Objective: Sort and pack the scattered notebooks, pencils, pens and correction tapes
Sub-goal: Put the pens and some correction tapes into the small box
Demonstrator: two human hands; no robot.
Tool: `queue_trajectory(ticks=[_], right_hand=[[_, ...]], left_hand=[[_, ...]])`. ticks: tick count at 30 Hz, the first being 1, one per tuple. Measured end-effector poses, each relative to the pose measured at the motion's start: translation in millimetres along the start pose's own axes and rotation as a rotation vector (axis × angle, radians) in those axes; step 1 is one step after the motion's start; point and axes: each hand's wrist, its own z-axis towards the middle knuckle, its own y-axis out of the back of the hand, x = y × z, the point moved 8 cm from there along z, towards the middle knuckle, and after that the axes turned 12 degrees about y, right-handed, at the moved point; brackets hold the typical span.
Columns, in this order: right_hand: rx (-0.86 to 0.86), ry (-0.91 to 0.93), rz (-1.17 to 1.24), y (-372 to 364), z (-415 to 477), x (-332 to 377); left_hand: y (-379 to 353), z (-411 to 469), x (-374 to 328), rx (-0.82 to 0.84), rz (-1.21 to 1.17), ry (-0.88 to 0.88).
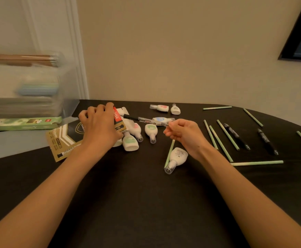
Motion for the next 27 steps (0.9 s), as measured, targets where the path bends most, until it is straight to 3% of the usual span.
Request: queue_trajectory(ticks=[5, 13, 16, 20, 27], right_hand=[[0.089, 0.018, -0.041, -13, -6, 3], [0.005, 0.017, 0.003, -25, -8, 9], [0.072, 0.055, -0.033, -41, -10, 12], [0.151, 0.122, -0.149, -57, -12, 17], [0.130, 0.136, -0.067, -52, -14, 22]], left_hand=[[-4, -5, 4, 0.029, -0.021, -0.030], [-17, -28, -23, 0.161, 0.024, -0.292], [-19, -36, -33, 0.177, 0.000, -0.346], [-19, -39, -39, 0.173, -0.040, -0.343], [-12, -41, -43, 0.156, -0.109, -0.322]])
